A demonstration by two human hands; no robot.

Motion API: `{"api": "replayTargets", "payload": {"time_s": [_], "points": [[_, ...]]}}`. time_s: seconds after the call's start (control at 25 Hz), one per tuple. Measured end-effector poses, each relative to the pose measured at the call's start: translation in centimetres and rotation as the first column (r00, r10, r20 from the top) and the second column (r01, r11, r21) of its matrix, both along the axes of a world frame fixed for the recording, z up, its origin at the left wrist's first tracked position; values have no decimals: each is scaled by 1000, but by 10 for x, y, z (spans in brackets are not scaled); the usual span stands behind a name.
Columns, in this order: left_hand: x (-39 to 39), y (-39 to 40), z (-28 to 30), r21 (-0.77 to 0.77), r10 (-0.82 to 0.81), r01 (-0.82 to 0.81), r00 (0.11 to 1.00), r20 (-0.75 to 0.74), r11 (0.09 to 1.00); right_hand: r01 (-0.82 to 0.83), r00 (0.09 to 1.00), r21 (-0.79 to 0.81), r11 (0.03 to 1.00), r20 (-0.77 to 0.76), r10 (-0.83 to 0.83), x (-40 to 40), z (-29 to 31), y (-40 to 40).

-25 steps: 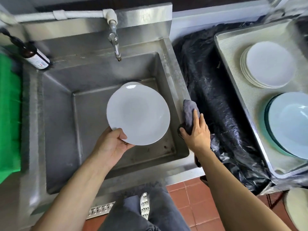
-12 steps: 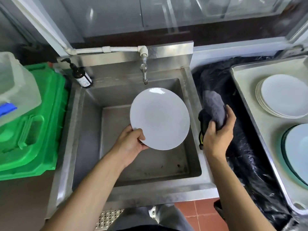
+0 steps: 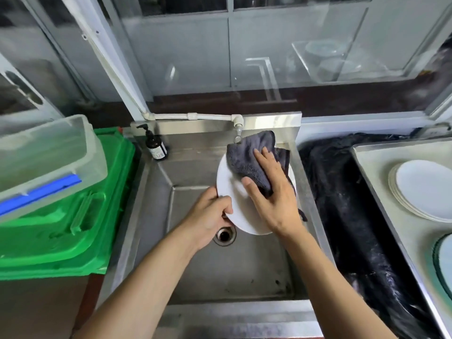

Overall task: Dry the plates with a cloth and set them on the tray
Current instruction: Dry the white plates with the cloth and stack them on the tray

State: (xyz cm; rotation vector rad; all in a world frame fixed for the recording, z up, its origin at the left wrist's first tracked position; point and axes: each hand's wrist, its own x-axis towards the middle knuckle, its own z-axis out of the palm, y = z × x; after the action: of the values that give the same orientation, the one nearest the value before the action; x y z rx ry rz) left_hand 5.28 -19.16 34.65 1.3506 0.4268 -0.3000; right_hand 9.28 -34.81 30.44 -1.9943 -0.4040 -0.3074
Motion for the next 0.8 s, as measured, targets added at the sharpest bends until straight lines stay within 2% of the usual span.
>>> {"api": "replayTargets", "payload": {"time_s": [0.16,0.32,0.36,0.52,0.68,0.8], "points": [[0,16,8,16,21,-22,998,59,1000,-135,975,-49,990,171,141,-2,4,24],[-6,23,18,-20,-2,4,996,92,1000,83,991,29,996,106,-86,13,17,27],[-6,24,20,-13,-14,16,995,102,1000,74,991,45,996,111,-78,11,20,33],[-5,29,31,40,-57,52,989,140,998,-150,961,-30,988,231,153,-2,24,52],[-8,26,41,80,-102,89,980,170,993,-41,995,115,992,98,30,9,42,52],[-5,31,42,31,-95,90,967,236,995,-194,973,48,980,133,186,-12,36,56]]}}
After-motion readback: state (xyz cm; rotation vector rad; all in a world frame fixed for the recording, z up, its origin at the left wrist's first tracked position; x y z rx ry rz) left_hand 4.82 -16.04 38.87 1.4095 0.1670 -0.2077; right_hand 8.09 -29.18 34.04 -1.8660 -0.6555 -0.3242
